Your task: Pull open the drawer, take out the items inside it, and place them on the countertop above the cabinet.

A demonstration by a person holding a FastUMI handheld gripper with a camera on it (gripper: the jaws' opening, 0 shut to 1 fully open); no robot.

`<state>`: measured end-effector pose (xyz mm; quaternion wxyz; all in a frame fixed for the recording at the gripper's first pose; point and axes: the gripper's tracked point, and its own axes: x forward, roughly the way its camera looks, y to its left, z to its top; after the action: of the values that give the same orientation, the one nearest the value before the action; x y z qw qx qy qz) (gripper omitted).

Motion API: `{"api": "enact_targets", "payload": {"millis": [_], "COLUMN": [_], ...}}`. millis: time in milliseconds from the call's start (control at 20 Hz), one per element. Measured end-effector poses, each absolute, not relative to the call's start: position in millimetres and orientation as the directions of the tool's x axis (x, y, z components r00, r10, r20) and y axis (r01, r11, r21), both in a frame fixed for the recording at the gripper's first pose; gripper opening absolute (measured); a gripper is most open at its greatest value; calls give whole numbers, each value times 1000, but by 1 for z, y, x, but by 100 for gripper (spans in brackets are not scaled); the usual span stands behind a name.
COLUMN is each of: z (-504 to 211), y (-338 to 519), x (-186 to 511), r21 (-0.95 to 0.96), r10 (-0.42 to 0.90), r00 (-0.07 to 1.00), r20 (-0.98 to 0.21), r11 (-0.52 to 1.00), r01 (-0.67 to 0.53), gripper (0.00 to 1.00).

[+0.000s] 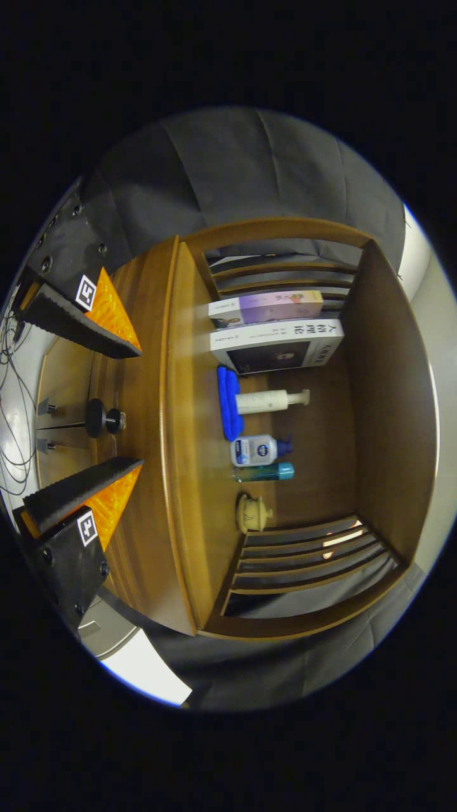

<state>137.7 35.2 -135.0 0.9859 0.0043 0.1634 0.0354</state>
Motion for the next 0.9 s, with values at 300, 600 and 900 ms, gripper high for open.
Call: {"api": "enact_targets", "payload": {"millis": [300, 600, 900], "z": [-173, -185, -184], "y": [34, 25, 26], "x": [143, 151, 146], "r21": [-8, -67, -76], "r10": [47, -6, -1], "r00": [919, 922, 908], "r20": [-392, -388, -420], "r11": [998, 998, 996], "r01": [-55, -22, -34], "gripper": [93, 72, 36]}}
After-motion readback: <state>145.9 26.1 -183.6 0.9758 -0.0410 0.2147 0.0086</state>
